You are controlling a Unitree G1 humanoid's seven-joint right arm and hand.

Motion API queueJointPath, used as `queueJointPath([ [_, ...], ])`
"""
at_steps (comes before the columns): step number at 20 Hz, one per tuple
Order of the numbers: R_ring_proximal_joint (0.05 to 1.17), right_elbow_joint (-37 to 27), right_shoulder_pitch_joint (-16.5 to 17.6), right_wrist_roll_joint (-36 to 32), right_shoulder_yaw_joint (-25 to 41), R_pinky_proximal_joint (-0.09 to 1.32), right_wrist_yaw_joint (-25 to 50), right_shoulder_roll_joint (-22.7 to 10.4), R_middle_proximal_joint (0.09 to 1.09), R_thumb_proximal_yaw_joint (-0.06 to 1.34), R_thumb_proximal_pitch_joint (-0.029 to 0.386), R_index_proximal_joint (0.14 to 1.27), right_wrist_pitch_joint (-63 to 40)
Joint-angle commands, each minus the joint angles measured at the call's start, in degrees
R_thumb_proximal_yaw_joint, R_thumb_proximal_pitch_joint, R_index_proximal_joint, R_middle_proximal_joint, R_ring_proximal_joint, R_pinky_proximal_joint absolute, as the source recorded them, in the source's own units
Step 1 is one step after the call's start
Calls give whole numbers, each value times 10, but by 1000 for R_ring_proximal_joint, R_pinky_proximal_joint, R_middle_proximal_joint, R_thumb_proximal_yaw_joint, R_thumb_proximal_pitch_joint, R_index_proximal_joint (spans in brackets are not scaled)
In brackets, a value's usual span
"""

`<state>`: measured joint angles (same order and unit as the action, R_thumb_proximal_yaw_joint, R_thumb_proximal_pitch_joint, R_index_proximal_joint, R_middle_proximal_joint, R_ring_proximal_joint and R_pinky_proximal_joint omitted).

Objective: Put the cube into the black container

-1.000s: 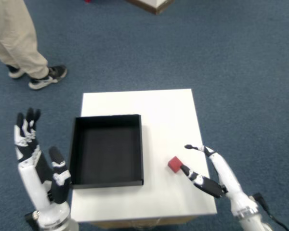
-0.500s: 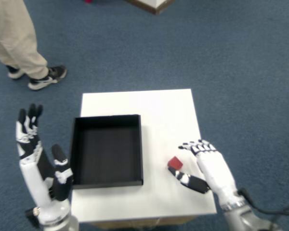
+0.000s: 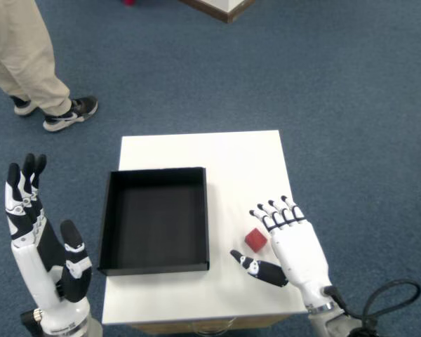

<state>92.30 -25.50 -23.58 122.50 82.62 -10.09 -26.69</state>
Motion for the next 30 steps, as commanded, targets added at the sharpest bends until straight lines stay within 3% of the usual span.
queueJointPath([
  [1,340,-16,-31,-1,-1,220,34,-18,371,139,-3,433,33],
  [7,334,-60,-39,-11,-10,206,16,-39,372,151,66,433,79],
  [10,331,-74,-38,-22,-19,207,5,-49,371,174,78,438,92],
  [17,327,-90,-33,-36,-30,209,-19,-69,367,209,86,460,94],
  [30,321,-98,-22,-49,-37,203,-61,-65,362,247,83,489,89],
])
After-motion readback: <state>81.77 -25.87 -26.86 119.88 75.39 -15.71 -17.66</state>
